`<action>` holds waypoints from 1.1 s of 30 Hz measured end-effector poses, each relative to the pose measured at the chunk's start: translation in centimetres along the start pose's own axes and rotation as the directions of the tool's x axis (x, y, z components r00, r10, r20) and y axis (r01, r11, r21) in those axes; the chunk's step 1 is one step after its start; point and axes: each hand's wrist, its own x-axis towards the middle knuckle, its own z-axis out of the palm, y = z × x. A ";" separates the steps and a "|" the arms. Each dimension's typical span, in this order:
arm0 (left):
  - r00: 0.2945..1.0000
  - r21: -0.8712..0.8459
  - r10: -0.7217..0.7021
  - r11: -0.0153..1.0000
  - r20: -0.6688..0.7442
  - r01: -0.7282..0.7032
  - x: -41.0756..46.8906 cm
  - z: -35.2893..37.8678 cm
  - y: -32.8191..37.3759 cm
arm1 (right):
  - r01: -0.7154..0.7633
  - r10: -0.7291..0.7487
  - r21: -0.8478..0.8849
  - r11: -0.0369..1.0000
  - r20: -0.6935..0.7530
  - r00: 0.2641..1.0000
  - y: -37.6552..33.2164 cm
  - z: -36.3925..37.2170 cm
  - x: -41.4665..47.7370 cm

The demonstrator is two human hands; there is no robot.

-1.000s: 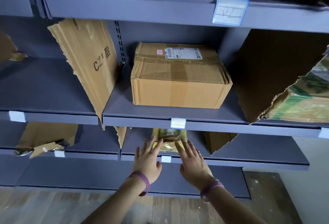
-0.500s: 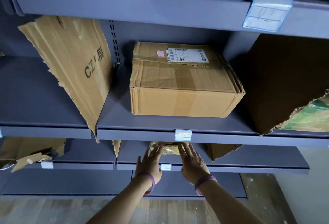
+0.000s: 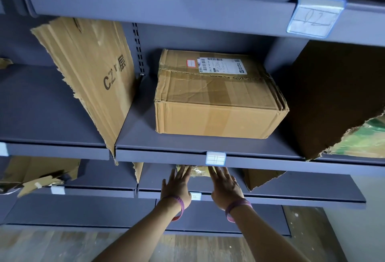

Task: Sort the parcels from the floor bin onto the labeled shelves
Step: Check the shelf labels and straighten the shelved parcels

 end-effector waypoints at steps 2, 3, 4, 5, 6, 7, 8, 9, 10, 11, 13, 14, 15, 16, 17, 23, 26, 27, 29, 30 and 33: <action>1.000 -0.010 -0.006 1.000 0.023 0.006 -1.0 -0.3 0.0 | 0.006 -0.007 0.017 1.000 0.026 1.000 -0.2 0.2 -1.2; 0.999 -0.016 -0.003 1.000 0.033 0.003 -1.5 -0.4 0.0 | 0.011 -0.012 0.023 1.000 0.036 0.999 -0.3 0.3 -1.9; 0.999 -0.022 0.001 1.000 0.037 0.000 -2.2 -0.5 0.1 | 0.016 -0.017 0.026 1.000 0.044 0.999 -0.2 0.4 -2.6; 0.999 -0.026 0.002 1.000 0.032 -0.001 -3.1 -0.6 0.2 | 0.020 -0.021 0.030 0.999 0.050 0.999 -0.1 0.5 -3.4; 1.000 -0.027 -0.002 1.000 0.022 0.003 -4.0 -0.8 0.5 | 0.022 -0.024 0.037 0.999 0.051 0.998 0.0 0.4 -4.3; 1.000 -0.026 -0.007 1.000 0.006 0.008 -5.1 -1.0 0.8 | 0.026 -0.028 0.047 0.999 0.044 0.999 0.1 0.2 -5.2; 1.000 -0.026 -0.009 1.000 -0.013 0.009 -6.1 -1.2 1.2 | 0.033 -0.035 0.059 0.998 0.031 0.999 0.2 -0.1 -6.2; 0.999 -0.027 -0.006 1.000 -0.035 0.005 -7.4 -1.4 1.7 | 0.046 -0.047 0.071 0.996 0.016 0.999 0.2 -0.6 -7.3; 0.998 -0.028 0.006 1.000 -0.065 -0.008 -8.6 -1.8 2.4 | 0.064 -0.064 0.083 0.994 -0.004 0.998 0.1 -1.2 -8.5; 0.994 -0.031 0.026 0.999 -0.103 -0.029 -9.8 -2.3 3.2 | 0.087 -0.084 0.090 0.992 -0.029 0.996 0.1 -1.9 -9.7; 0.979 -0.054 0.080 0.994 -0.189 -0.092 -12.2 -3.7 5.1 | 0.145 -0.139 0.068 0.987 -0.090 0.986 0.1 -3.7 -12.1; 0.966 -0.071 0.106 0.989 -0.235 -0.126 -13.4 -4.5 6.1 | 0.173 -0.165 0.053 0.984 -0.126 0.978 0.1 -4.8 -13.3; 0.951 -0.077 0.132 0.984 -0.280 -0.159 -14.5 -5.5 7.2 | 0.197 -0.187 0.044 0.979 -0.163 0.969 0.1 -6.1 -14.4; 0.934 -0.069 0.158 0.980 -0.320 -0.189 -15.6 -6.5 8.2 | 0.220 -0.208 0.041 0.975 -0.198 0.958 0.1 -7.5 -15.4; 0.917 -0.052 0.183 0.975 -0.355 -0.215 -16.6 -7.6 9.2 | 0.242 -0.227 0.036 0.970 -0.232 0.946 0.0 -8.9 -16.5; 0.821 0.035 0.256 0.960 -0.510 -0.278 -22.2 -14.9 13.8 | 0.331 -0.308 -0.024 0.943 -0.438 0.845 -0.7 -17.8 -21.3; 0.753 0.064 0.279 0.951 -0.596 -0.301 -24.3 -18.5 15.3 | 0.357 -0.336 -0.059 0.932 -0.513 0.790 -0.9 -21.6 -22.9; 0.727 0.076 0.287 0.948 -0.624 -0.309 -24.9 -19.5 15.7 | 0.366 -0.345 -0.069 0.928 -0.533 0.772 -1.0 -22.7 -23.4; 0.690 0.101 0.296 0.946 -0.661 -0.309 -25.7 -21.5 16.3 | 0.374 -0.356 -0.087 0.924 -0.558 0.750 -1.3 -24.6 -24.1; 0.679 0.108 0.295 0.947 -0.673 -0.304 -26.0 -22.3 16.5 | 0.371 -0.357 -0.096 0.924 -0.568 0.742 -1.5 -25.5 -24.4; 0.659 0.130 0.286 0.952 -0.695 -0.277 -26.4 -24.3 16.8 | 0.369 -0.360 -0.114 0.922 -0.601 0.714 -2.0 -27.7 -24.9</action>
